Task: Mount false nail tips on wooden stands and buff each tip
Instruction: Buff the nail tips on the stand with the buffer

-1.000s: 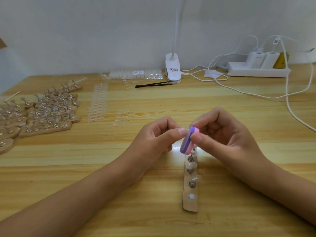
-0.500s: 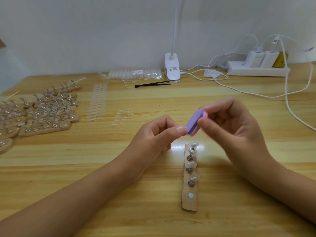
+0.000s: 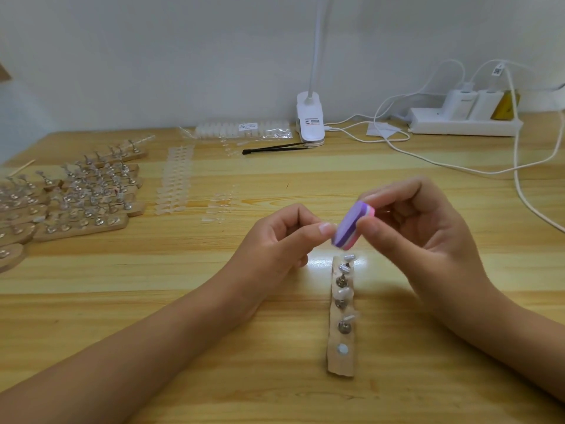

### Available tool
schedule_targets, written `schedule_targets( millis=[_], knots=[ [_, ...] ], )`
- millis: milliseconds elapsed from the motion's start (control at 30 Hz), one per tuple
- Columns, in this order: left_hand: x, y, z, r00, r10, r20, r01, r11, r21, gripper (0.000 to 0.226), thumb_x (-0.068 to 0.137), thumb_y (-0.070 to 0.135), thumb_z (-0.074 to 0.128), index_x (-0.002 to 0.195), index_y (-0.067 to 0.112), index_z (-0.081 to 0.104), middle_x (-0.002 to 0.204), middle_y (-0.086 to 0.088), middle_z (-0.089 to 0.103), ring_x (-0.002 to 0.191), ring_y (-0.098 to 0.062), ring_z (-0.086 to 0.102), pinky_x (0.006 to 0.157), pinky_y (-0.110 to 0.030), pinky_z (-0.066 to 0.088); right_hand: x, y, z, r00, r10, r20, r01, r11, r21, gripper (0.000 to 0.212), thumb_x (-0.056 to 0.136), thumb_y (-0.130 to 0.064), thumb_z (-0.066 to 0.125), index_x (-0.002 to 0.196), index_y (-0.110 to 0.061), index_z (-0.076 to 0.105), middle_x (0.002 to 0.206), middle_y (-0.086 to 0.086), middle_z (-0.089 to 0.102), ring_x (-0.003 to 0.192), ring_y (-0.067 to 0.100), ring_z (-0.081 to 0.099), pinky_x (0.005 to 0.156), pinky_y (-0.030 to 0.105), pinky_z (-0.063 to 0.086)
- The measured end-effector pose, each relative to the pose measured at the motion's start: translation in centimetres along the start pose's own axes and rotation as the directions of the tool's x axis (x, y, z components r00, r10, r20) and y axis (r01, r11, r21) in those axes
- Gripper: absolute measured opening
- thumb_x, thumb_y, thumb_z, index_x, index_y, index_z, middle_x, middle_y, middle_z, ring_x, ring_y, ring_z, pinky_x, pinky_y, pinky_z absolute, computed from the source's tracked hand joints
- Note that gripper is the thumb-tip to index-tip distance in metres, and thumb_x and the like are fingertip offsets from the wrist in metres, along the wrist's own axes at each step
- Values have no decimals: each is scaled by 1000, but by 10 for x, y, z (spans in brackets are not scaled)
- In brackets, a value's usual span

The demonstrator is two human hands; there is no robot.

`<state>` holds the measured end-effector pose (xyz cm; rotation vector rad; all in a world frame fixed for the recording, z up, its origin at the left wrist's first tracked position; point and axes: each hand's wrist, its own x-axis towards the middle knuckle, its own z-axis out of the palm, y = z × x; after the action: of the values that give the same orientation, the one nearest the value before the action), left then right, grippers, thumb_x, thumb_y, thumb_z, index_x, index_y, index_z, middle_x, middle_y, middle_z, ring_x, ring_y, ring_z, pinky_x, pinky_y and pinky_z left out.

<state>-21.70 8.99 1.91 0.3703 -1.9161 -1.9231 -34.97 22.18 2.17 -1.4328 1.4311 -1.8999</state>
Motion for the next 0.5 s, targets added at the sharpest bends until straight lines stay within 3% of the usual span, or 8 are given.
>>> schedule_targets(
  millis=[167,233,333,500],
  knots=[
    [0,-1,1,1000,-7,0,7,1000,11,15,79,29,67,70,21,56,58,19,53,55,0,43,56,-12,39,-1,2,3,1000,6,15,-6,1000,28,29,79,-35,75,94,-18,59,97,2,68,89,23,66,82,29,55],
    [0,0,1,1000,-9,-10,9,1000,9,14,80,28,63,72,19,55,58,19,53,54,-1,42,56,-12,38,-1,3,3,1000,-4,-14,4,1000,12,28,78,-34,76,94,-19,58,97,1,68,88,21,66,81,27,54],
    [0,0,1,1000,-2,-3,2,1000,27,15,81,28,61,75,16,55,59,18,55,55,1,44,57,-12,39,-2,5,3,998,41,51,-44,998,41,27,78,-31,77,92,-17,59,97,8,68,89,28,66,82,36,56],
    [0,0,1,1000,-4,-3,4,1000,8,21,74,34,71,73,19,56,59,17,54,55,-2,41,57,-13,38,1,3,2,998,56,1,-56,997,60,21,82,-26,73,92,-16,58,94,0,71,87,15,69,79,23,54]
  ],
)
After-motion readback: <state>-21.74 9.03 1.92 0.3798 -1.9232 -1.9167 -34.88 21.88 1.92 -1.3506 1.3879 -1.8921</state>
